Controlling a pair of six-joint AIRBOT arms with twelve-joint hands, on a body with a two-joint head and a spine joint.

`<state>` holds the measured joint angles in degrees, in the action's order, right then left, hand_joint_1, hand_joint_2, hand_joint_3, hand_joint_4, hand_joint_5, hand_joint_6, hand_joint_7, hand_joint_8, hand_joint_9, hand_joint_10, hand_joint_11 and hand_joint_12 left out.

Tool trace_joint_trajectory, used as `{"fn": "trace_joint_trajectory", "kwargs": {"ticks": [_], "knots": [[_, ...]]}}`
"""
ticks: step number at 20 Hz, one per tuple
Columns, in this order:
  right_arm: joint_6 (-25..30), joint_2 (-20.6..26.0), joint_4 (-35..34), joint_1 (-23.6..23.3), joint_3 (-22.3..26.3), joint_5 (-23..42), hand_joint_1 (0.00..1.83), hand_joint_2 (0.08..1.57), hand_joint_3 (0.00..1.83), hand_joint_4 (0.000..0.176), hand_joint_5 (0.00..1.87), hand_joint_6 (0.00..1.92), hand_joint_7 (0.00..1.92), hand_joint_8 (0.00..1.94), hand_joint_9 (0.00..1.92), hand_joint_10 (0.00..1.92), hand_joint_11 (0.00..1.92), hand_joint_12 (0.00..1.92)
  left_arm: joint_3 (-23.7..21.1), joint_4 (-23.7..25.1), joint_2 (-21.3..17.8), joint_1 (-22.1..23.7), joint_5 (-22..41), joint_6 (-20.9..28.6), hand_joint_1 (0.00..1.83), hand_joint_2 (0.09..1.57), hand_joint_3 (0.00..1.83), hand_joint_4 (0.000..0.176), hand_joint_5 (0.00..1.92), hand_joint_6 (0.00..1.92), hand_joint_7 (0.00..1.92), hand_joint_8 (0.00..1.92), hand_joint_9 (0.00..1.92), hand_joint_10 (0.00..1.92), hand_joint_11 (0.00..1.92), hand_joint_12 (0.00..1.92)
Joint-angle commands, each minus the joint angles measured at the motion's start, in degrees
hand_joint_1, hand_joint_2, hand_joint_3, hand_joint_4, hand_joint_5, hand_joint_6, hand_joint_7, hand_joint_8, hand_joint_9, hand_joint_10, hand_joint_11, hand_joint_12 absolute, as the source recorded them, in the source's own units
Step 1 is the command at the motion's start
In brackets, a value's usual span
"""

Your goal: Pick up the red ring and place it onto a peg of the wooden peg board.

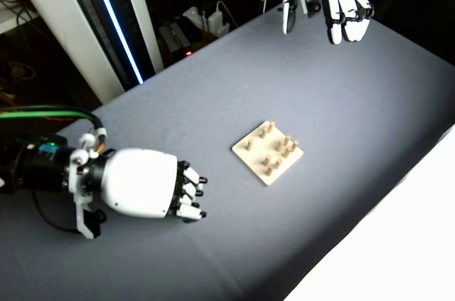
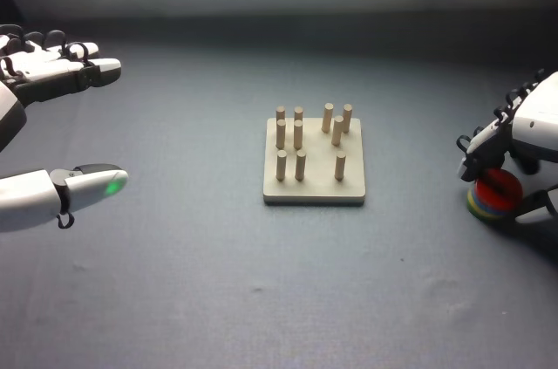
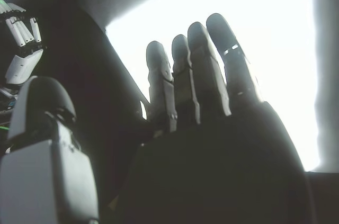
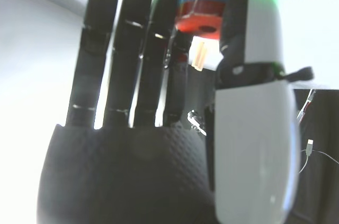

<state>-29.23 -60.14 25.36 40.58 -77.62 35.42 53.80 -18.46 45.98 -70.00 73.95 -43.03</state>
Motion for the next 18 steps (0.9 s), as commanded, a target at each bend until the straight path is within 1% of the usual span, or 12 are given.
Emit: {"fn": "trace_joint_trajectory", "kwargs": {"ticks": [1, 2, 5, 6, 7, 9, 10, 11, 13, 15, 16, 18], "knots": [[0.0, 0.1, -1.4, -0.6, 0.0, 4.7, 1.39, 1.06, 0.0, 0.0, 0.97, 0.97, 1.2, 0.43, 1.06, 1.02, 0.85, 1.08, 0.3, -0.2, 0.2, 0.5, 6.9, 0.3, 0.6, 1.06, 0.0, 0.0, 0.48, 0.0, 0.33, 0.0, 0.32, 0.0, 0.0, 1.01], [0.0, 0.1, -1.4, -0.7, 0.1, 4.9, 1.39, 1.06, 0.0, 0.0, 0.98, 0.98, 1.23, 0.35, 1.07, 1.03, 0.84, 1.09, 0.3, -0.3, 0.2, 0.5, 7.0, 0.3, 0.6, 1.07, 0.0, 0.0, 0.48, 0.0, 0.32, 0.0, 0.3, 0.0, 0.0, 0.96], [0.5, 0.1, -1.9, -2.1, 0.8, 8.8, 1.39, 1.05, 0.0, 0.0, 0.99, 0.9, 1.23, 0.38, 1.11, 1.0, 0.89, 1.16, 0.2, -0.8, 0.2, 0.4, 7.4, 0.3, 0.64, 1.07, 0.0, 0.0, 0.49, 0.0, 0.34, 0.0, 0.3, 0.0, 0.0, 0.96], [0.5, 0.0, -2.1, -2.8, 0.9, 10.0, 1.29, 1.04, 0.0, 0.0, 1.06, 0.89, 1.27, 0.41, 1.16, 0.91, 0.98, 1.35, 0.1, -1.0, 0.2, 0.3, 7.6, 0.3, 0.64, 1.07, 0.0, 0.0, 0.48, 0.0, 0.34, 0.0, 0.31, 0.0, 0.0, 1.0], [0.5, -0.4, -2.3, -3.7, 0.9, 11.0, 1.26, 1.04, 0.0, 0.0, 1.07, 0.89, 1.27, 0.42, 1.16, 0.79, 0.83, 1.38, 0.1, -1.1, 0.2, 0.1, 7.8, 0.3, 0.64, 1.07, 0.0, 0.0, 0.47, 0.0, 0.33, 0.0, 0.31, 0.0, 0.0, 1.01], [0.5, -1.7, -2.4, -5.6, 0.6, 12.5, 1.29, 1.02, 0.0, 0.0, 1.13, 0.61, 1.28, 0.63, 1.22, 0.69, 0.89, 1.32, -0.2, -1.3, 0.1, -0.2, 8.0, 0.3, 0.66, 1.06, 0.0, 0.0, 0.48, 0.0, 0.32, 0.0, 0.3, 0.0, 0.0, 1.01], [0.5, -1.8, -2.5, -6.5, 0.3, 12.9, 1.29, 1.06, 0.0, 0.0, 1.07, 0.64, 1.18, 0.88, 1.16, 0.9, 0.87, 1.48, -0.2, -1.4, 0.1, -0.4, 8.1, 0.3, 0.67, 1.06, 0.0, 0.0, 0.48, 0.0, 0.31, 0.0, 0.3, 0.0, 0.0, 1.01], [0.5, -2.7, -2.6, -7.4, -0.1, 13.0, 1.29, 1.06, 0.0, 0.0, 1.05, 0.69, 1.2, 0.84, 1.16, 1.03, 0.94, 1.53, -0.3, -1.6, 0.1, -0.5, 8.2, 0.3, 0.66, 1.05, 0.0, 0.0, 0.48, 0.0, 0.32, 0.0, 0.29, 0.0, 0.0, 0.99], [0.5, -4.6, -2.8, -8.6, -1.3, 13.0, 1.18, 1.08, 0.0, 0.0, 1.05, 0.86, 1.23, 0.87, 1.13, 1.51, 0.97, 1.85, -0.3, -1.9, 0.1, -0.8, 8.4, 0.3, 0.65, 1.05, 0.0, 0.0, 0.49, 0.0, 0.33, 0.0, 0.3, 0.0, 0.0, 1.02], [0.5, -6.4, -2.8, -9.7, -2.3, 12.7, 1.18, 1.08, 0.0, 0.0, 1.06, 0.85, 1.18, 1.04, 1.1, 1.6, 0.97, 1.9, -0.4, -2.1, 0.0, -1.0, 8.4, 0.3, 0.66, 1.05, 0.0, 0.0, 0.49, 0.0, 0.33, 0.0, 0.3, 0.0, 0.0, 0.99], [0.5, -7.1, -2.8, -10.2, -2.7, 12.3, 1.18, 1.08, 0.0, 0.0, 1.06, 0.85, 1.15, 1.04, 1.07, 1.56, 0.91, 1.88, -0.4, -2.1, 0.0, -1.0, 8.4, 0.3, 0.66, 1.04, 0.0, 0.0, 0.51, 0.0, 0.33, 0.0, 0.3, 0.0, 0.0, 1.01], [0.5, -8.2, -2.2, -11.1, -3.3, 11.2, 1.27, 1.06, 0.0, 0.0, 1.04, 0.74, 1.18, 0.85, 1.07, 1.07, 0.71, 1.56, -0.4, -2.1, 0.0, -1.0, 8.4, 0.3, 0.66, 1.03, 0.0, 0.0, 0.5, 0.0, 0.32, 0.0, 0.28, 0.0, 0.0, 0.97]]}}
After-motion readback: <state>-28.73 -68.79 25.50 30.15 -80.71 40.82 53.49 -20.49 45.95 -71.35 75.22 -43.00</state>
